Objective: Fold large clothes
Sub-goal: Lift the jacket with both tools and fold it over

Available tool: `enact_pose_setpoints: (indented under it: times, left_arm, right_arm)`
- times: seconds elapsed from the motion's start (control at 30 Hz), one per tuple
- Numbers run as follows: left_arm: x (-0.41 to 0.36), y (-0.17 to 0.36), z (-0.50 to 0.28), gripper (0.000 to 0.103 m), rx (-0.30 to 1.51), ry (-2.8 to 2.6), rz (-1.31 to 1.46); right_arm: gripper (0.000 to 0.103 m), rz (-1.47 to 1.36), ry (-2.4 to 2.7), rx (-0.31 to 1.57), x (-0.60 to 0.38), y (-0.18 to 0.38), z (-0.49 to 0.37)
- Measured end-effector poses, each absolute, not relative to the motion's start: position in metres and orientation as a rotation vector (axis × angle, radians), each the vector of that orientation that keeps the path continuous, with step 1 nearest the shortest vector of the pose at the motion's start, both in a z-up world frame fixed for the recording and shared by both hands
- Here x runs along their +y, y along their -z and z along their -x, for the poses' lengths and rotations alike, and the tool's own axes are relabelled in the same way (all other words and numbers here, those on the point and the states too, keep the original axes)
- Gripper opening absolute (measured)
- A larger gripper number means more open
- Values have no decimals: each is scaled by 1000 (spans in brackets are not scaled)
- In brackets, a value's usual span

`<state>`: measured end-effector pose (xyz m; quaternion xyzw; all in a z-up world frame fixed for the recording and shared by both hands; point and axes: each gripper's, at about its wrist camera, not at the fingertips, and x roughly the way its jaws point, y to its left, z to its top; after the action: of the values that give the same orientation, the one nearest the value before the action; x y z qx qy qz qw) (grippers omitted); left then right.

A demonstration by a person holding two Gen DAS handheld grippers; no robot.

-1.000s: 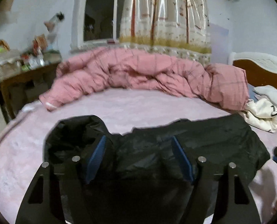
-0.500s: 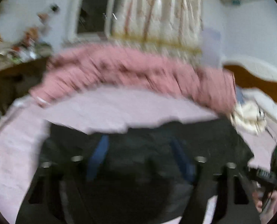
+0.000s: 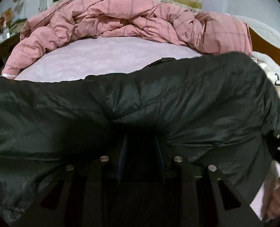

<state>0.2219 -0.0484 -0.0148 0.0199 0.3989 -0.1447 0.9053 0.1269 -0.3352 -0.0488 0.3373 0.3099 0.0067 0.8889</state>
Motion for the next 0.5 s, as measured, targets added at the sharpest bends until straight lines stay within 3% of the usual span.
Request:
enact_pose_setpoints:
  times: [0.07,0.17,0.37,0.5]
  left_arm:
    - [-45,17,-223,28,822,304,-19]
    - [-37,17,-220,28,816,332,29]
    - [-47,11,-223,28,811,310,-27]
    - [-11,-13,-195,27,712,323,115]
  right_arm:
    - [33,-666,-48,605,-326,33,-126]
    - [22,-551,-35,529,-305,0,-114]
    - [18,-439,-105,377,-245,-76,-85]
    - [18,-427,-186,330,-199,-110,-73]
